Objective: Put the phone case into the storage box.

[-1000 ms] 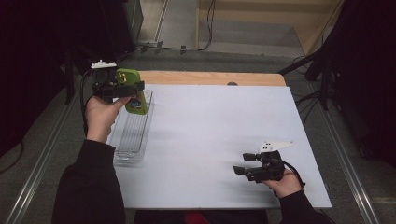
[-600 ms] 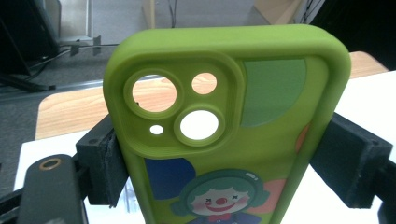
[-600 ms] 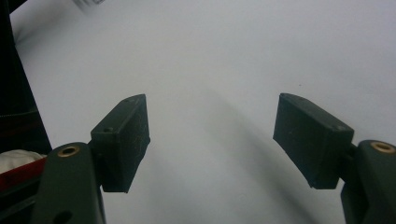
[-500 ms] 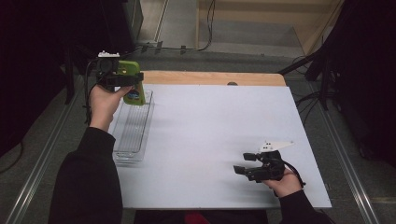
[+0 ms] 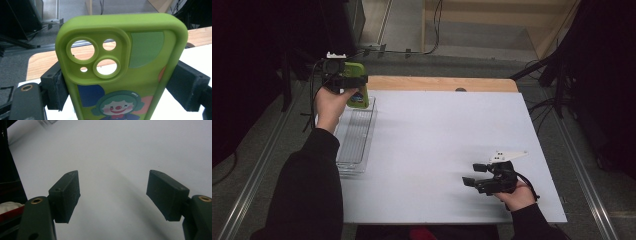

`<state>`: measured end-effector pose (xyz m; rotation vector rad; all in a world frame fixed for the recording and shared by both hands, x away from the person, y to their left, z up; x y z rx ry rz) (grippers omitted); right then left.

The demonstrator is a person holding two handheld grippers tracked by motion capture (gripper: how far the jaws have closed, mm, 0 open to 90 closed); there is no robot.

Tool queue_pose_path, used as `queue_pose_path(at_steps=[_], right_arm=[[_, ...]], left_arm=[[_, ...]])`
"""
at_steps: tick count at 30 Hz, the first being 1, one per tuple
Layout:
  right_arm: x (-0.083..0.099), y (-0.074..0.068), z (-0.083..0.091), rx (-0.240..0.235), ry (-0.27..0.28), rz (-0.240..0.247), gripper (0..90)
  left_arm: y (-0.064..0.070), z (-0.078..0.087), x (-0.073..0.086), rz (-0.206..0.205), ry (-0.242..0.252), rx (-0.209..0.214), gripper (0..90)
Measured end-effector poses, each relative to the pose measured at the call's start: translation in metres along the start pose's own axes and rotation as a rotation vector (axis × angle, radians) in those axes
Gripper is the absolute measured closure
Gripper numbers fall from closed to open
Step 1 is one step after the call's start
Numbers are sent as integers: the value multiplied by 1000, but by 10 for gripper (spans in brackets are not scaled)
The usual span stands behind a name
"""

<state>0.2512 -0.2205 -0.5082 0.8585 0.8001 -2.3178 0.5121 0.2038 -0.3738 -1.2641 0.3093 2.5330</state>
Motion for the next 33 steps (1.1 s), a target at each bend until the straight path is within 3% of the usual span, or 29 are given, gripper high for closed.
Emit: queue_pose_path(at_steps=[4,14,19,23,33], right_arm=[[0,0,0,-1,0,0,252],[0,1,0,1,3,0,252],[-1,2,2,9,17,-12,251],[0,2,2,8,13,-7,252],[0,1,1,3,9,-3,251]], left_arm=[[-3,-8,-1,0,6,-8,163],[-12,-23,4,61,9,-8,161],[-13,-28,7,51,-5,-9,160],[-12,-31,11,74,6,-1,159],[-16,-39,22,65,-9,-26,158]])
Point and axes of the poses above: each handheld gripper's, and its own axes: z roughly backward along the jaws, x roughly out of its underside, y roughly to its right, the point moved 3 cm from there along -z, roughly forward along the jaws
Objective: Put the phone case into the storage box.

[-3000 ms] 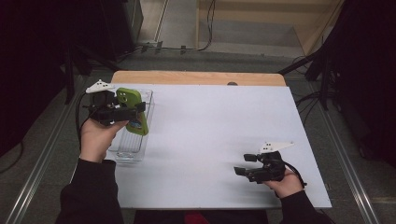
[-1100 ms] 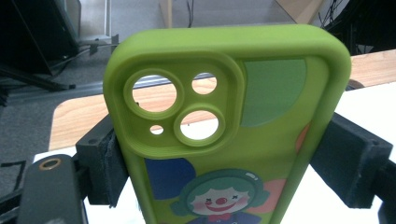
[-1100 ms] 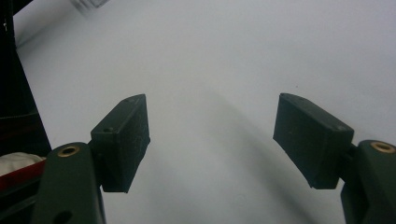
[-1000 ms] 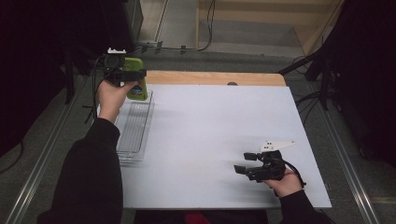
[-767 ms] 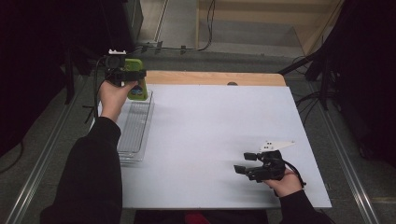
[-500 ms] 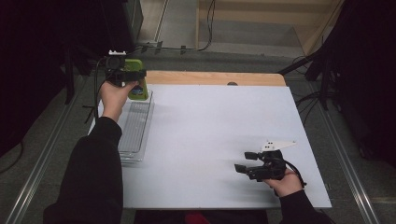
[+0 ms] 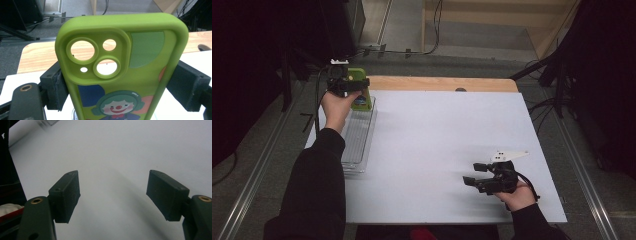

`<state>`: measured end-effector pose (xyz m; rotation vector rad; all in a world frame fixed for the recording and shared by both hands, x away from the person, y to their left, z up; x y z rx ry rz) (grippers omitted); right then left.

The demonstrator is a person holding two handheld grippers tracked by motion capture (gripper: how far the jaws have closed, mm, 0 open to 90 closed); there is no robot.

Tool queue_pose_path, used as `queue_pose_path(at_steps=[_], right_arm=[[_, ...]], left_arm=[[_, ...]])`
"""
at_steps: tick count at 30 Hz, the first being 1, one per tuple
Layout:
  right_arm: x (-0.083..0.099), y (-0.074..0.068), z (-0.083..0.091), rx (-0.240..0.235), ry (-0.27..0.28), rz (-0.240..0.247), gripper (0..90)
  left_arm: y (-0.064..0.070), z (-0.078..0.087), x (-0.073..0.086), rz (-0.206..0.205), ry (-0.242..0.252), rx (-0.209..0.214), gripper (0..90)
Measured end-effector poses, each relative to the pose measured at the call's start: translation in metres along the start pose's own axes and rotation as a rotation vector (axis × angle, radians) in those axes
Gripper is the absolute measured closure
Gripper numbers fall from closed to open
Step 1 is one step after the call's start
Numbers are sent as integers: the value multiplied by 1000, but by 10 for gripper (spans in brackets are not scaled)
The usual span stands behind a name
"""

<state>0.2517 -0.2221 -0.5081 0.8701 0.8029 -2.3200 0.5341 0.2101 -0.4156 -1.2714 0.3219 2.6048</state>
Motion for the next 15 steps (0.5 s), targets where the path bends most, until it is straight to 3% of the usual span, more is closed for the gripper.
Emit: queue_pose_path(at_steps=[9,15], right_arm=[[0,0,0,-1,1,-2,252],[0,0,0,-1,0,-2,251]], left_arm=[[-5,-10,14,3,-30,-12,156],[-3,-15,19,-31,-43,-15,154]])
Point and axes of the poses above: each handheld gripper's, and its own axes: z roughly backward along the jaws, x roughly out of its underside, y roughly to its right, the point moved 3 cm from there along -z, roughly forward along the jaws
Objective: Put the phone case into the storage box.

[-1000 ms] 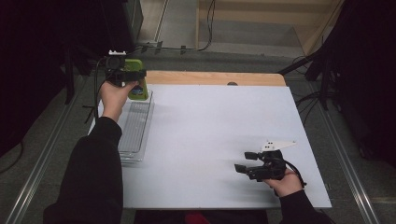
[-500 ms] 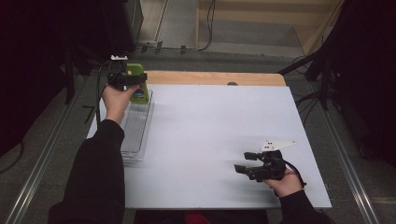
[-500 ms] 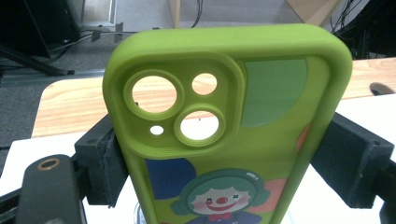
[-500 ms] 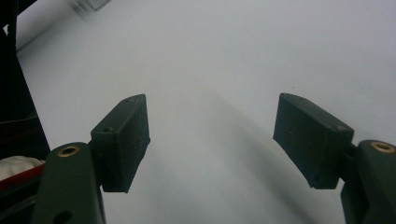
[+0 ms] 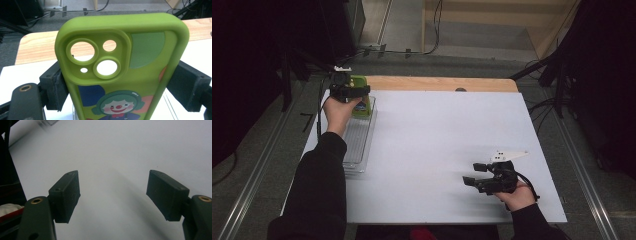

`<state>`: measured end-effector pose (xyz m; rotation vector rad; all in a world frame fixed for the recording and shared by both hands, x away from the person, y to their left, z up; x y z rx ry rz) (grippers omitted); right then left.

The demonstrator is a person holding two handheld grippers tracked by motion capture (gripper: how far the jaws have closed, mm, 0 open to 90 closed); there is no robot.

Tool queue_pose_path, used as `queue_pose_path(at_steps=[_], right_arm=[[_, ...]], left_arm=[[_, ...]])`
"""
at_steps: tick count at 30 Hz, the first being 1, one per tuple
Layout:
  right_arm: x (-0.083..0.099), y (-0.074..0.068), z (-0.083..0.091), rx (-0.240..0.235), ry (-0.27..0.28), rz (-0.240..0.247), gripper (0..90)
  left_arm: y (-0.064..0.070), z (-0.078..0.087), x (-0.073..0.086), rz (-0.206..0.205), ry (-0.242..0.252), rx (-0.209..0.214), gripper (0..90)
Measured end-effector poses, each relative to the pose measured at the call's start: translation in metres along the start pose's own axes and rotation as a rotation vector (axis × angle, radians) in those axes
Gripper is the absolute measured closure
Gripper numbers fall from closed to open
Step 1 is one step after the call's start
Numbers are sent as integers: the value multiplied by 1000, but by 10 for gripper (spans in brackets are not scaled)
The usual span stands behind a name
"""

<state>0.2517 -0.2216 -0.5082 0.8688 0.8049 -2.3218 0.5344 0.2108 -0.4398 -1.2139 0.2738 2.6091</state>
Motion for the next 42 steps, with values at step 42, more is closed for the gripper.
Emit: queue_pose_path(at_steps=[42], right_arm=[[1,0,1,1,-1,-5,252]], left_arm=[[-1,-3,1,16,1,54,37]])
Point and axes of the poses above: each handheld gripper's, and its own axes: z roughly backward along the jaws, x roughly out of its underside, y roughly to its right, the point moved 3 cm from there along -z, roughly forward along the jaws
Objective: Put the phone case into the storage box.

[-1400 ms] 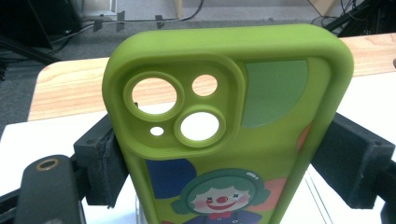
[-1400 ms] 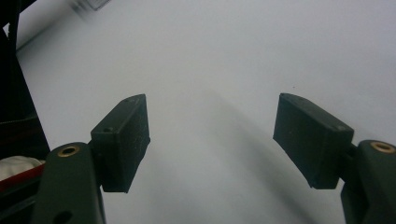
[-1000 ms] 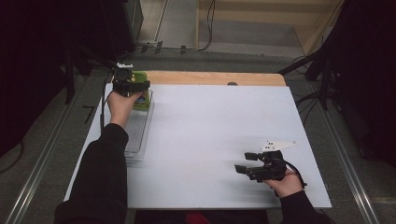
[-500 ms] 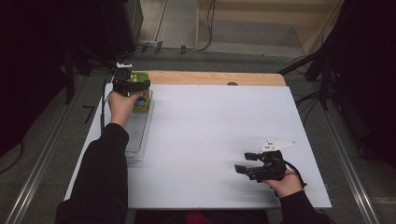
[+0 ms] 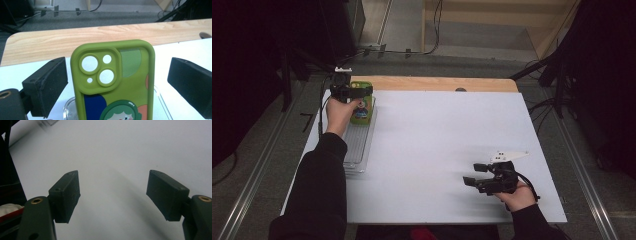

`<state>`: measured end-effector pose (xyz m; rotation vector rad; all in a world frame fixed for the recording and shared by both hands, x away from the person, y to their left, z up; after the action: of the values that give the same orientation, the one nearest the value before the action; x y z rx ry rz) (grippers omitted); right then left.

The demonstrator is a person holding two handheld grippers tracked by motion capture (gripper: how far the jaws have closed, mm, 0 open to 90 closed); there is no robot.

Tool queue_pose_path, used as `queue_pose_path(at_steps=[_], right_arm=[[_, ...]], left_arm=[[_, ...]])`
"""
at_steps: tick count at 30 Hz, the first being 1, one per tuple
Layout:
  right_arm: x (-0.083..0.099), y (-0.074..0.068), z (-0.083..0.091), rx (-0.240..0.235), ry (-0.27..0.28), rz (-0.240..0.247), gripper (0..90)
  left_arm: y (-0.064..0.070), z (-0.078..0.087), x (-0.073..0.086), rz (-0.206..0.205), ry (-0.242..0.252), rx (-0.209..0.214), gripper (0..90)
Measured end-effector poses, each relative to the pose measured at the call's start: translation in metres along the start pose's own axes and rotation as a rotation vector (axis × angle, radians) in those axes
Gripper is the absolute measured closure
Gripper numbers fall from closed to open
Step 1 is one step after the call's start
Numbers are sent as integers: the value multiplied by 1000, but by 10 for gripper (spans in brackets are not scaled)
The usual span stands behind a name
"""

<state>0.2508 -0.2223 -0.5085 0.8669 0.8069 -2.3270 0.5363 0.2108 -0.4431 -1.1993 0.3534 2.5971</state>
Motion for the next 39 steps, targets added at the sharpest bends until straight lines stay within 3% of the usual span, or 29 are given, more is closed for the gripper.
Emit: queue_pose_path(at_steps=[7,9,15,19,22,28,32,39], right_arm=[[0,0,0,2,0,0,252],[0,-1,0,2,1,-2,252],[0,-1,0,3,-4,0,252],[0,-1,0,4,-3,3,252],[0,-1,-1,3,-5,1,252],[0,-1,-1,4,-5,3,251],[0,-1,-2,5,-4,0,252],[1,-2,-2,2,-9,2,252]], left_arm=[[0,11,-3,13,-18,6,31],[0,15,-3,37,-39,35,31],[1,26,-4,56,-88,68,31],[4,32,-5,46,-118,72,32],[6,37,-5,57,-130,97,34],[13,51,-10,55,-116,141,56],[18,55,-9,38,-139,155,57],[31,60,-7,17,-177,227,80]])
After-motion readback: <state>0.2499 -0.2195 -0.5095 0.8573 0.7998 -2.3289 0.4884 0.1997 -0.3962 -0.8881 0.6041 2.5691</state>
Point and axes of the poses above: each handheld gripper's, and its own axes: z roughly backward along the jaws, x roughly out of its underside, y roughly to its right, the point moved 3 cm from there along -z, roughly forward along the jaws
